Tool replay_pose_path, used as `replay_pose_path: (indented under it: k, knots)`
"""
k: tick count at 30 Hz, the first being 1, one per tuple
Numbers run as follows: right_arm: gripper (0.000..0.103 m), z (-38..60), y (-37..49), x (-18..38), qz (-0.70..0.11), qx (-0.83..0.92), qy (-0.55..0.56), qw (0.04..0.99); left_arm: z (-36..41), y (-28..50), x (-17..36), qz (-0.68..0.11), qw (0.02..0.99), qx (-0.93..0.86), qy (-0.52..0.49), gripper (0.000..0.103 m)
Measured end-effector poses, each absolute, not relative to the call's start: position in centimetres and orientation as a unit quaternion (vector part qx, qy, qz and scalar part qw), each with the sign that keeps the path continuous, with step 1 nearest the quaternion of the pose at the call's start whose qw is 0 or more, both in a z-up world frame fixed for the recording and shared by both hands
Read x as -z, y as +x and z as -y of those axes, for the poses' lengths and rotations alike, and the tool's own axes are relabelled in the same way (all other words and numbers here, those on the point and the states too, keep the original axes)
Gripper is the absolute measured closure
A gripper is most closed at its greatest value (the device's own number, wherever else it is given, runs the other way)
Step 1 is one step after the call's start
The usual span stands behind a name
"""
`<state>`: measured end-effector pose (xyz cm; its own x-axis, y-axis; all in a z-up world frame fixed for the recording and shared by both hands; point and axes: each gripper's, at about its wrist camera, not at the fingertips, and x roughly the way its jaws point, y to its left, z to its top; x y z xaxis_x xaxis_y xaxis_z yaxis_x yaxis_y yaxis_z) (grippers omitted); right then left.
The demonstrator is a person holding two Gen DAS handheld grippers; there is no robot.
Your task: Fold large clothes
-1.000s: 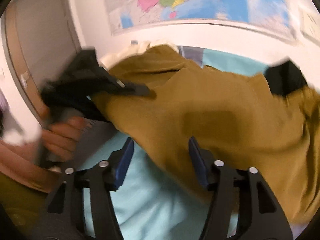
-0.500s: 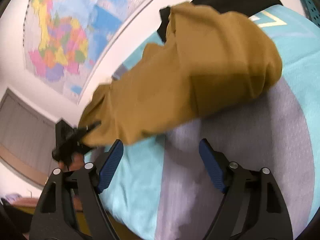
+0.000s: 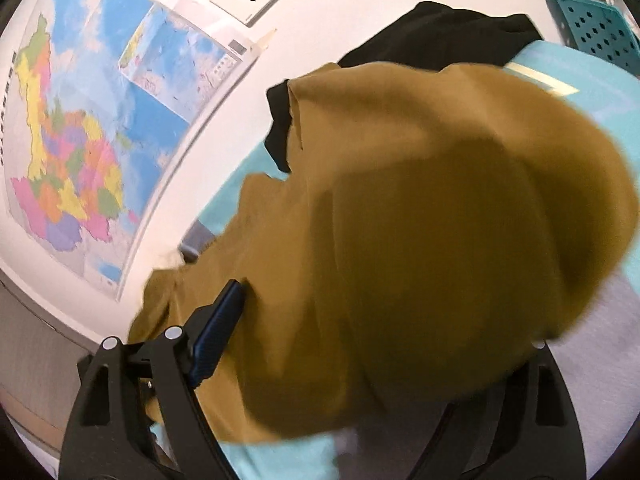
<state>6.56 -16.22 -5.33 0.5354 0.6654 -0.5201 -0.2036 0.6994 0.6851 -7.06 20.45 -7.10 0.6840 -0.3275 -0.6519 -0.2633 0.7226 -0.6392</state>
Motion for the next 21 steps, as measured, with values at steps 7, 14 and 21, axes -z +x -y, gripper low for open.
replay_pose_path:
  k: [7,14,21]
  knots:
    - [0.036,14.8,8.1,5.4,-0.404,-0.291,0.27,0.824,-19.8,-6.7,6.7,-0.408,0.844,0.007,-0.349,0.046]
    - [0.062,16.0,8.2,6.4,-0.427,-0.312,0.262,0.808,-17.4,-6.8,5.0,-0.414,0.876,-0.054,-0.24,0.047]
    - [0.056,15.5,8.3,6.2,-0.43,-0.317,0.247,0.809,-18.0,-6.2,6.0,-0.419,0.872,-0.051,-0.248,0.04]
